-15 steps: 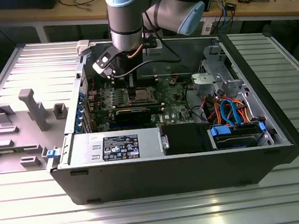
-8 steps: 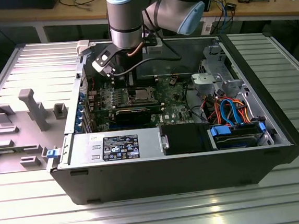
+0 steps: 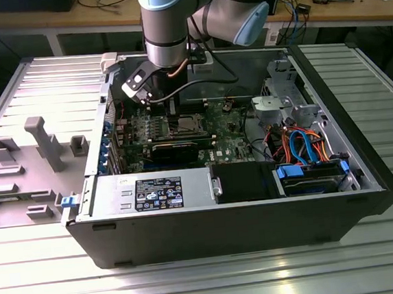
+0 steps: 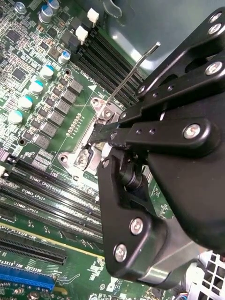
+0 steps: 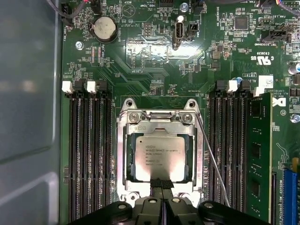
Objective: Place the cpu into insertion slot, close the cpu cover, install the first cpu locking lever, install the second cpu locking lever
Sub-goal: 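Close the cpu cover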
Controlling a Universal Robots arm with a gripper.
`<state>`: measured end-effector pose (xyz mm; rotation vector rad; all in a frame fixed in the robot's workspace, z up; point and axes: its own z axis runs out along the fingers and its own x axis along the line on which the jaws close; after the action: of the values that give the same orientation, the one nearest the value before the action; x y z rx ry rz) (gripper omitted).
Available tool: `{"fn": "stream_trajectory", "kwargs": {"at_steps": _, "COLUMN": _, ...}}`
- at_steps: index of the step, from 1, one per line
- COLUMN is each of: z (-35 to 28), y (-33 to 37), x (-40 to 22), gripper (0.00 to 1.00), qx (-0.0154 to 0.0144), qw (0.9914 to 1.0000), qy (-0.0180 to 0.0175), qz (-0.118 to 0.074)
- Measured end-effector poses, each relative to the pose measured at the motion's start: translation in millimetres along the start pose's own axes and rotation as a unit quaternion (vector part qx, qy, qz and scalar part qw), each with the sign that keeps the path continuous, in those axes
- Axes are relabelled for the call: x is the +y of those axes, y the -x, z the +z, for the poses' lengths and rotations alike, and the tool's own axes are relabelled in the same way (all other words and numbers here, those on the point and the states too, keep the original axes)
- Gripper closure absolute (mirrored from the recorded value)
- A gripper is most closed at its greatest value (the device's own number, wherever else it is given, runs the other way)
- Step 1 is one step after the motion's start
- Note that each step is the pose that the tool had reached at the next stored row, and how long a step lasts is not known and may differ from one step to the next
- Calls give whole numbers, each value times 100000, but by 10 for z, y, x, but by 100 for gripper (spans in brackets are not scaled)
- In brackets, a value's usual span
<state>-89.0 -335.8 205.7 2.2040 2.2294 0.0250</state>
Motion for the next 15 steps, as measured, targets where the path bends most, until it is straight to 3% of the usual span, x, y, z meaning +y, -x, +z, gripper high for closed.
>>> {"fn": "stream_trajectory", "kwargs": {"at_steps": 8, "z": -32, "y": 1, "x": 25, "gripper": 89, "qx": 0, "qw": 100000, "qy": -7, "qz": -1}}
{"fn": "stream_trajectory", "kwargs": {"at_steps": 15, "z": -28, "y": 3, "x": 219, "gripper": 89, "qx": 1, "qw": 100000, "qy": -4, "qz": -1}}
